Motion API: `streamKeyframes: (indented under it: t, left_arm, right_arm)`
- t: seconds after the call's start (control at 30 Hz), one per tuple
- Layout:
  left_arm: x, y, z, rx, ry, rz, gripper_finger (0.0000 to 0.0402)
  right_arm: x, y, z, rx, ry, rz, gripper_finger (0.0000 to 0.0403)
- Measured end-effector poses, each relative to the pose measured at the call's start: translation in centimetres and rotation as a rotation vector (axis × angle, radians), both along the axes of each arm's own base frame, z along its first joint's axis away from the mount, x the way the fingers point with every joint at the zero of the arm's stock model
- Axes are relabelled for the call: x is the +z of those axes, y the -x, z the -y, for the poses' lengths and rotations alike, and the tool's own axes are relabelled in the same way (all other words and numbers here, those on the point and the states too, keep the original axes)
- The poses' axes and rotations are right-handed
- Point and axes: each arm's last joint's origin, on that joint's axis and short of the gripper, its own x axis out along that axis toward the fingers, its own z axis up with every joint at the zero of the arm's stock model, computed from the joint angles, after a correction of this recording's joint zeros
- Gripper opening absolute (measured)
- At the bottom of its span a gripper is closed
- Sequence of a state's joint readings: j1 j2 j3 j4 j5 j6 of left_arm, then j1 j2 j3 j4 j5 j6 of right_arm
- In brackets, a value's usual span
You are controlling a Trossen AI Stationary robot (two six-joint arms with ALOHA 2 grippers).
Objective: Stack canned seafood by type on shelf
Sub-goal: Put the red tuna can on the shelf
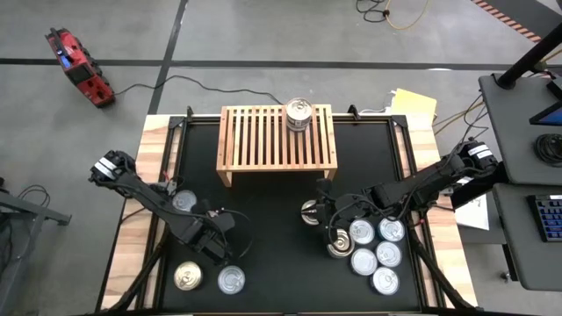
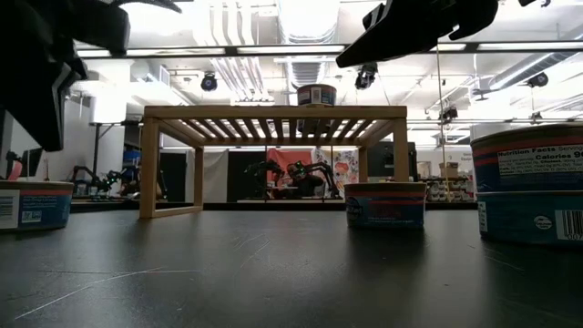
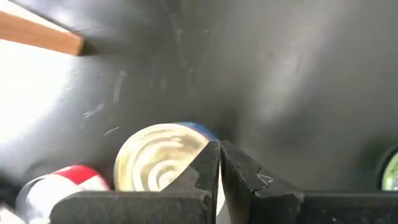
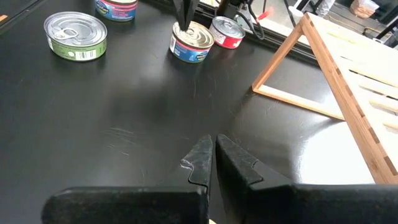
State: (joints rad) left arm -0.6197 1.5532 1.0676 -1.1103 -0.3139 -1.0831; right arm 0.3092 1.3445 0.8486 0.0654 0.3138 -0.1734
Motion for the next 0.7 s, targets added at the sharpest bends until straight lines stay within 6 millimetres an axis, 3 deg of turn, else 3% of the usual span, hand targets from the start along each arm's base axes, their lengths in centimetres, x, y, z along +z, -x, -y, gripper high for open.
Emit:
streamKeyframes:
  t: [0.27, 0.7]
  left_arm:
    - [1.6, 1.2, -1.5, 0.162, -0.133, -0.100, 0.0000]
    - [-1.1, 2.0, -5.3, 0.446, -0.181, -0.221, 0.0000]
  right_arm:
    - [0.0, 0.0, 0.0, 0.000, 0.000, 0.000, 0.0013]
    - [-0.1, 0.0, 0.0, 0.000, 0.001, -0.003, 0.0013]
